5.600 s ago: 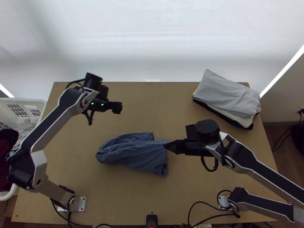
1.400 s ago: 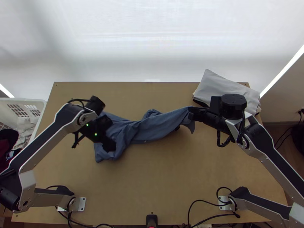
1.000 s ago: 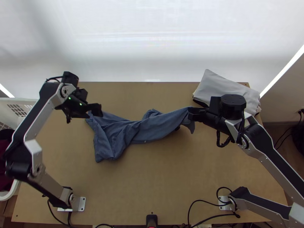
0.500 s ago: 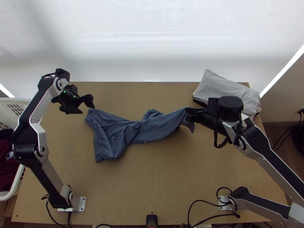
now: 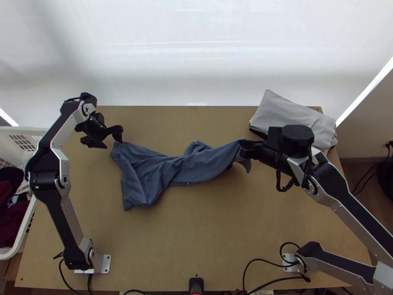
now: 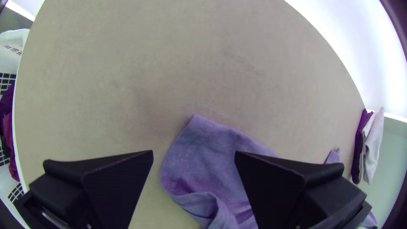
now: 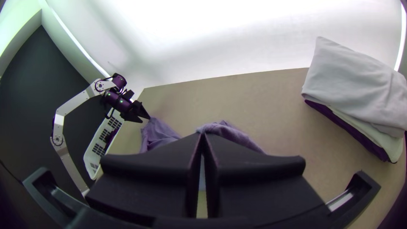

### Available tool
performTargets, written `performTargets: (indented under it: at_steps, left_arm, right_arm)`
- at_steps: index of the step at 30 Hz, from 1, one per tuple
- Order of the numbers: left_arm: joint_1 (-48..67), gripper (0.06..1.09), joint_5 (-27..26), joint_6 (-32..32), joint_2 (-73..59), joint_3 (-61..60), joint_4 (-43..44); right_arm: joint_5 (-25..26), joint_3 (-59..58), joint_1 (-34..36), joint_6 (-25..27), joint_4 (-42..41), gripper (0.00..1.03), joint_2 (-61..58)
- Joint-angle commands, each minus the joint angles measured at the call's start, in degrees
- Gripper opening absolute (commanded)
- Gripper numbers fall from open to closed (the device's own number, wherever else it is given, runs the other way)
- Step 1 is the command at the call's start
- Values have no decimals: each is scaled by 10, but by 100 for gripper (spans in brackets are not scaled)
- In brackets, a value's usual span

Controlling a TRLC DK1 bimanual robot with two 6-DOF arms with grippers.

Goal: Fold the t-shirt

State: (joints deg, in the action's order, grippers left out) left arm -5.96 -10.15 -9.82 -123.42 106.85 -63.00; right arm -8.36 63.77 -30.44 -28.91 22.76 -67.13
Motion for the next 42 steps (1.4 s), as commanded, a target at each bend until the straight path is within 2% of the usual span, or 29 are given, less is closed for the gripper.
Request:
performTargets:
  at_steps: [1, 29, 42]
  left_arm:
    - [4, 94, 4, 9, -7, 7, 0]
    - [29, 94, 20, 24, -7, -29, -16]
    - [49, 94, 20, 24, 101, -59, -108]
  right_arm:
    - [-1, -11, -2, -10, -9, 3, 3]
    - [-1, -15, -2, -12, -11, 3, 7]
    - [-1, -16, -3, -18, -11, 3, 4]
